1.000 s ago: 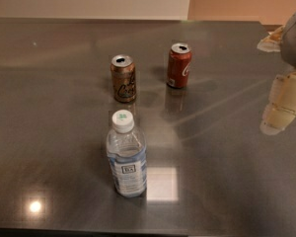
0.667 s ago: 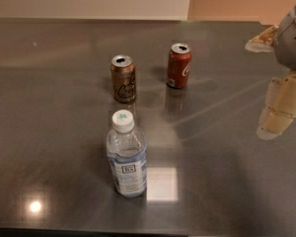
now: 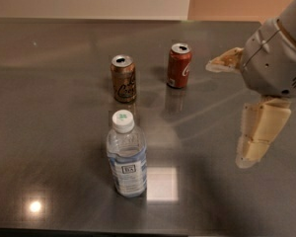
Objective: Knock blue plastic bottle over
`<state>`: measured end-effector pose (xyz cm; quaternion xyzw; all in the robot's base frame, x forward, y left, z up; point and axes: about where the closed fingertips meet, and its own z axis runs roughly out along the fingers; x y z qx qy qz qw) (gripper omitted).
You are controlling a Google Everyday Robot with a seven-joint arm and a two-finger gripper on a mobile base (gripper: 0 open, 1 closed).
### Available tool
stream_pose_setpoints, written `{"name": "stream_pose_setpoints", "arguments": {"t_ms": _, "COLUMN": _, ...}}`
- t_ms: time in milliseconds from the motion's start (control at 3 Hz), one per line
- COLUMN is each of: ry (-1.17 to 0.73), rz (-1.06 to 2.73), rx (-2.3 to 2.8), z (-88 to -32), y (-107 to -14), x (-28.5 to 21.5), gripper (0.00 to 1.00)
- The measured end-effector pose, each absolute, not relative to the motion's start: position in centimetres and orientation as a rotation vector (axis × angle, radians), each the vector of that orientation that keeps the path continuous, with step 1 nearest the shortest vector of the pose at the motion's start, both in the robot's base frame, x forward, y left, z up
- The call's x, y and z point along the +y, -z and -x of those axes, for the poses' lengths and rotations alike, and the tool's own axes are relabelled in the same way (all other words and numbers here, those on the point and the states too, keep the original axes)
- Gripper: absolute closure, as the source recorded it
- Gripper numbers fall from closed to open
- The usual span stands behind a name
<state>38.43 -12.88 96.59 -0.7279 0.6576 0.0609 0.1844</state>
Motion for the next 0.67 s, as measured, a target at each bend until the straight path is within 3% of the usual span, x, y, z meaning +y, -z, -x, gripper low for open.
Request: {"name": "stream_pose_setpoints", "arguments": {"t_ms": 667, "ry": -0.304, "rz": 2.212, "rx": 1.682, "z": -34.1, "y": -94.4, "x": -7.4, "gripper": 0.00}}
